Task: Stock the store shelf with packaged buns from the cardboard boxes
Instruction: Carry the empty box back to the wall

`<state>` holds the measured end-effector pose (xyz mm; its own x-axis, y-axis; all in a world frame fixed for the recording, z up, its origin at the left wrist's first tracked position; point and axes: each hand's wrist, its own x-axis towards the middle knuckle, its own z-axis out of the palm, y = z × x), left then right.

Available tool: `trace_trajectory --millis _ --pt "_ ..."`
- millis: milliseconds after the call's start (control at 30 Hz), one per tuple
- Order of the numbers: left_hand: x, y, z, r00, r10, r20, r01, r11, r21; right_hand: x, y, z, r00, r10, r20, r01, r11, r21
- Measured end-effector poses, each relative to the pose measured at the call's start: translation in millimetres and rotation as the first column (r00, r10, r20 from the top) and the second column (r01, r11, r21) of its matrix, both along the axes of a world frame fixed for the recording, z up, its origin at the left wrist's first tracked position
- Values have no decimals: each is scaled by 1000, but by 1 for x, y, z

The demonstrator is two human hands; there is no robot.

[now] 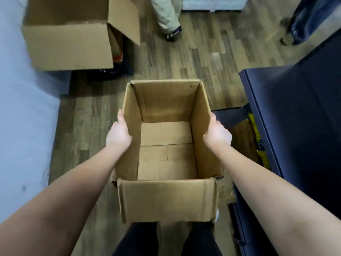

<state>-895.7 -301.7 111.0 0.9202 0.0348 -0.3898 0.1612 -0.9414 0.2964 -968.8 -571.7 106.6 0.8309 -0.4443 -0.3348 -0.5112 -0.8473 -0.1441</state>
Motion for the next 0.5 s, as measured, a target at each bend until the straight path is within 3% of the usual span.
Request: trace_trajectory --millis 233,500 --pt "49 106 84 997 -17 77 19 999 -27 58 95 75 997 11 77 -13 999 37" --pt "93 195 144 983 98 158 -96 995 -17 151 169 139 978 164 127 -163 986 -20"
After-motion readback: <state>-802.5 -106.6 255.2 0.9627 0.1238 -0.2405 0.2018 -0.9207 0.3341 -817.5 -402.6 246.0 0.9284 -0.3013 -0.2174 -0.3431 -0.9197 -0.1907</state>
